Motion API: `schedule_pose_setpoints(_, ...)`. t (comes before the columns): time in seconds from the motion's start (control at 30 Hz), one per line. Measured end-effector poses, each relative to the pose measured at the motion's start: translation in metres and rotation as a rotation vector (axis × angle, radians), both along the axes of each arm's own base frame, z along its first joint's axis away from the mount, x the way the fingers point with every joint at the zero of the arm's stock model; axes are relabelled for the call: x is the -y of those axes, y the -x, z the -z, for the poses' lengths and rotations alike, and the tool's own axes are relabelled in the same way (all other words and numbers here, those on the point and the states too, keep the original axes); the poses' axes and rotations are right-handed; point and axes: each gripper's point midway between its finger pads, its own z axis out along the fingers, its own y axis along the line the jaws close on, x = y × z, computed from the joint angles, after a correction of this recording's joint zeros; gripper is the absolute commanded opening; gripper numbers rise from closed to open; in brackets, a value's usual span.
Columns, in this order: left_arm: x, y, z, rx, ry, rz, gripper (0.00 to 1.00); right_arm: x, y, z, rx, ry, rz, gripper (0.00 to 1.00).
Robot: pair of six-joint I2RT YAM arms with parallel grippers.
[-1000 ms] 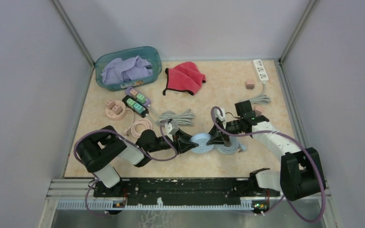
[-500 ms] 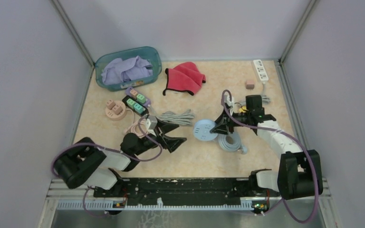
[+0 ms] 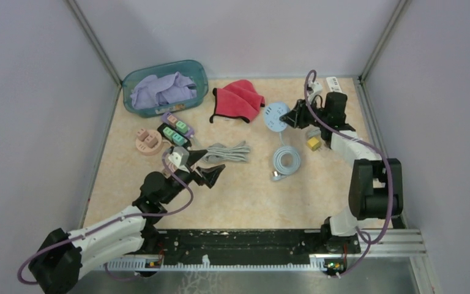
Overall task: Pull the plug off the socket
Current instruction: Place the socket at the center of the board.
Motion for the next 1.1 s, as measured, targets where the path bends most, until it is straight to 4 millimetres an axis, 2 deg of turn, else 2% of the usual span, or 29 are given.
schedule_pose_setpoints(0.17,-0.023,-0.006,0.019,-0.035,-0.017,-0.118,1.00,0.032,-0.060,0.017,-0.099,-0.059,0.265,0.00)
schedule_pose_setpoints(0.37,-0.033,-0.009,0.035,-0.069,-0.040,-0.170,1.00,0.081,-0.143,0.050,-0.236,-0.114,0.578,0.00)
schedule_pose_setpoints(0.57,-0.036,-0.012,0.039,-0.080,-0.047,-0.193,1.00,0.119,-0.171,0.069,-0.289,-0.107,0.743,0.00)
schedule_pose_setpoints(0.67,-0.036,-0.014,0.047,-0.105,-0.069,-0.202,1.00,0.129,-0.182,0.073,-0.295,-0.098,0.786,0.06)
schedule_pose_setpoints(0.73,-0.035,-0.016,0.052,-0.122,-0.083,-0.210,1.00,0.133,-0.187,0.076,-0.297,-0.090,0.804,0.18)
schedule_pose_setpoints(0.87,-0.033,-0.021,0.053,-0.146,-0.094,-0.222,1.00,0.138,-0.195,0.084,-0.312,-0.082,0.818,0.34)
schedule_pose_setpoints(1.03,-0.034,-0.023,0.053,-0.153,-0.098,-0.231,1.00,0.142,-0.201,0.082,-0.304,-0.064,0.828,0.53)
schedule_pose_setpoints(1.1,-0.034,-0.023,0.054,-0.158,-0.100,-0.232,1.00,0.145,-0.202,0.080,-0.298,-0.057,0.836,0.55)
